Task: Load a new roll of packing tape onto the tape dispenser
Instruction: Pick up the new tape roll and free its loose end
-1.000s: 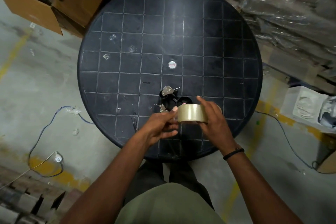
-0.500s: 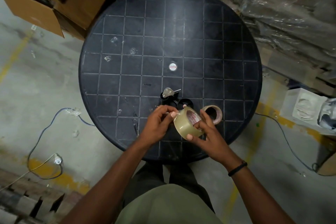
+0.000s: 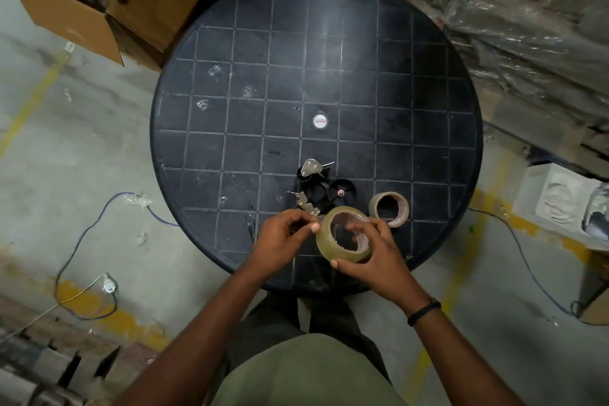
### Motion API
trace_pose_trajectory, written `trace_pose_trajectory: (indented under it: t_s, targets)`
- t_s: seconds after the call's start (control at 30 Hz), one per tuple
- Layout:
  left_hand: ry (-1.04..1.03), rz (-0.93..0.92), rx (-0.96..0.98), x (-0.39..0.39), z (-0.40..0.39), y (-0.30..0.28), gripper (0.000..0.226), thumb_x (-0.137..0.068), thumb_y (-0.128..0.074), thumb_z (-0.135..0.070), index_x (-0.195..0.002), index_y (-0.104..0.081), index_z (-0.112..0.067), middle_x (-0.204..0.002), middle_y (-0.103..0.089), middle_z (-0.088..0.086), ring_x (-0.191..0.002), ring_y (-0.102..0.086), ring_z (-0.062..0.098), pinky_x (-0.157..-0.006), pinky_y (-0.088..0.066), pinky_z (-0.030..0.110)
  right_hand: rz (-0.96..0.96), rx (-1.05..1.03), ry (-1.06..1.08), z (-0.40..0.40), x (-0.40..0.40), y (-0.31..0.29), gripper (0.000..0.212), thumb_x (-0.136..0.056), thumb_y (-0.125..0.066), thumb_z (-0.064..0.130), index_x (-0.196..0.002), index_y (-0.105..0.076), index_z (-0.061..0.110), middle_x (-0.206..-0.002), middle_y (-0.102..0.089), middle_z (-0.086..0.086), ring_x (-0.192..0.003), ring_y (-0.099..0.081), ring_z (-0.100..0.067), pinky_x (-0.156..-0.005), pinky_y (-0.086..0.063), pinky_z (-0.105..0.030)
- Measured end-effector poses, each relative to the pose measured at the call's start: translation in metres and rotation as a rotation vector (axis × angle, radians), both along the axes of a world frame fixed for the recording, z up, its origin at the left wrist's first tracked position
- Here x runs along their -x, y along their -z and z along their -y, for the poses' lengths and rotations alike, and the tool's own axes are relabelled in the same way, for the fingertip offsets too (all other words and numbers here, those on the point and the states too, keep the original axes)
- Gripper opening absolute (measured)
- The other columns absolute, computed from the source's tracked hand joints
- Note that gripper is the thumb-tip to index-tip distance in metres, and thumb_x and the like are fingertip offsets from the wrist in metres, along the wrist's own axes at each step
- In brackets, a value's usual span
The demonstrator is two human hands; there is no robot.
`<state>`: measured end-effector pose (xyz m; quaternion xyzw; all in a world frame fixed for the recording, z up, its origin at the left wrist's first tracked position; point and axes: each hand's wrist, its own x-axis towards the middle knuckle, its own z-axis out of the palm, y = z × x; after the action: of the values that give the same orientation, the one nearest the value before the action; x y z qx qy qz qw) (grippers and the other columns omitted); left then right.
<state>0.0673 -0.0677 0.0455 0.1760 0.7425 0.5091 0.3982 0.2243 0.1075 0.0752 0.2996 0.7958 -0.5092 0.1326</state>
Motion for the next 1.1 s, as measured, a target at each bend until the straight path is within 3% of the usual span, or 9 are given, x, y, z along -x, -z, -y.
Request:
trace_pose_trajectory:
  t_s: [0.07, 0.17, 0.3, 0.43, 0.57, 0.7, 0.8, 1.0, 1.1]
  targets:
    - [-0.114, 0.016, -0.005, -0.005, -0.006, 0.001, 0.006, -0.094, -0.069, -0.032, -0.093, -0.075, -0.031, -0.089, -0.077, -0.003, -0.081, -0.074, 0.019, -0.077, -0.061, 0.049, 0.013, -0.076, 0.012, 0.002, 0.003, 0.004, 0.045, -0.067, -0.090, 0.049, -0.098, -0.060, 0.036, -0.132, -0.038, 0.014, -0.119, -0.043, 0.014, -0.088, -0.041, 0.000]
    - [-0.241, 0.020, -0.015, -0.012, -0.015, 0.001, 0.014, -0.096, -0.067, -0.024, -0.091, -0.075, -0.035, -0.090, -0.077, -0.004, -0.083, -0.074, 0.017, -0.076, -0.063, 0.044, 0.016, -0.167, 0.072, 0.007, 0.009, 0.007, 0.045, -0.066, -0.089, 0.050, -0.077, -0.054, 0.025, -0.135, -0.041, 0.013, -0.119, -0.048, -0.002, -0.087, -0.037, -0.004]
    - [-0.286, 0.021, 0.033, -0.014, -0.023, 0.009, 0.010, -0.097, -0.063, -0.029, -0.096, -0.072, -0.031, -0.095, -0.074, 0.000, -0.084, -0.073, 0.017, -0.071, -0.063, 0.039, -0.008, -0.312, 0.056, 0.012, 0.019, 0.004, 0.050, -0.064, -0.089, 0.056, -0.080, -0.048, 0.030, -0.157, -0.035, 0.005, -0.112, -0.051, -0.004, -0.087, -0.037, -0.005]
    - [-0.189, 0.164, 0.103, -0.003, -0.028, 0.011, 0.016, -0.102, -0.058, -0.025, -0.092, -0.065, -0.034, -0.078, -0.071, -0.002, -0.068, -0.068, 0.014, -0.067, -0.058, 0.035, -0.062, -0.329, 0.086, 0.019, 0.015, 0.012, 0.051, -0.062, -0.092, 0.051, -0.078, -0.051, 0.025, -0.165, -0.025, 0.004, -0.138, -0.044, -0.012, -0.101, -0.044, -0.021]
    - [-0.035, 0.257, 0.098, 0.004, -0.019, 0.011, 0.015, -0.101, -0.059, -0.018, -0.098, -0.065, -0.032, -0.075, -0.072, 0.005, -0.064, -0.069, 0.018, -0.062, -0.056, 0.031, -0.074, -0.306, 0.104, 0.022, 0.003, 0.019, 0.050, -0.062, -0.091, 0.054, -0.077, -0.052, 0.026, -0.163, -0.027, 0.005, -0.137, -0.046, -0.016, -0.100, -0.049, -0.027]
    - [-0.041, 0.306, 0.097, -0.004, -0.014, 0.017, 0.015, -0.090, -0.071, -0.009, -0.094, -0.068, -0.023, -0.078, -0.069, 0.001, -0.074, -0.068, 0.019, -0.076, -0.061, 0.039, -0.047, -0.283, 0.107, 0.023, -0.004, 0.023, 0.051, -0.061, -0.090, 0.056, -0.076, -0.052, 0.027, -0.158, -0.033, 0.004, -0.138, -0.045, -0.018, -0.104, -0.052, -0.038]
    - [-0.141, 0.290, 0.135, -0.007, -0.015, 0.018, 0.017, -0.090, -0.072, -0.013, -0.091, -0.069, -0.030, -0.085, -0.070, 0.001, -0.078, -0.067, 0.016, -0.075, -0.062, 0.035, -0.078, -0.257, 0.102, 0.025, -0.003, 0.021, 0.051, -0.062, -0.092, 0.052, -0.076, -0.052, 0.024, -0.154, -0.037, 0.004, -0.139, -0.041, -0.013, -0.108, -0.048, -0.034]
    - [-0.286, 0.467, 0.136, 0.005, -0.023, 0.008, 0.013, -0.094, -0.064, -0.002, -0.092, -0.069, -0.013, -0.082, -0.071, 0.013, -0.065, -0.066, 0.016, -0.063, -0.057, 0.029, -0.074, -0.219, 0.040, 0.023, -0.001, 0.025, 0.049, -0.064, -0.089, 0.055, -0.079, -0.055, 0.024, -0.163, -0.024, 0.008, -0.145, -0.026, -0.003, -0.110, -0.034, -0.022]
    - [-0.329, 0.634, 0.152, 0.017, -0.024, 0.003, 0.008, -0.092, -0.064, -0.010, -0.094, -0.072, -0.008, -0.087, -0.073, 0.017, -0.071, -0.068, 0.020, -0.070, -0.060, 0.034, -0.098, -0.270, 0.000, 0.020, 0.000, 0.027, 0.047, -0.065, -0.089, 0.054, -0.081, -0.056, 0.025, -0.166, -0.019, 0.011, -0.147, -0.018, 0.002, -0.111, -0.032, -0.024]
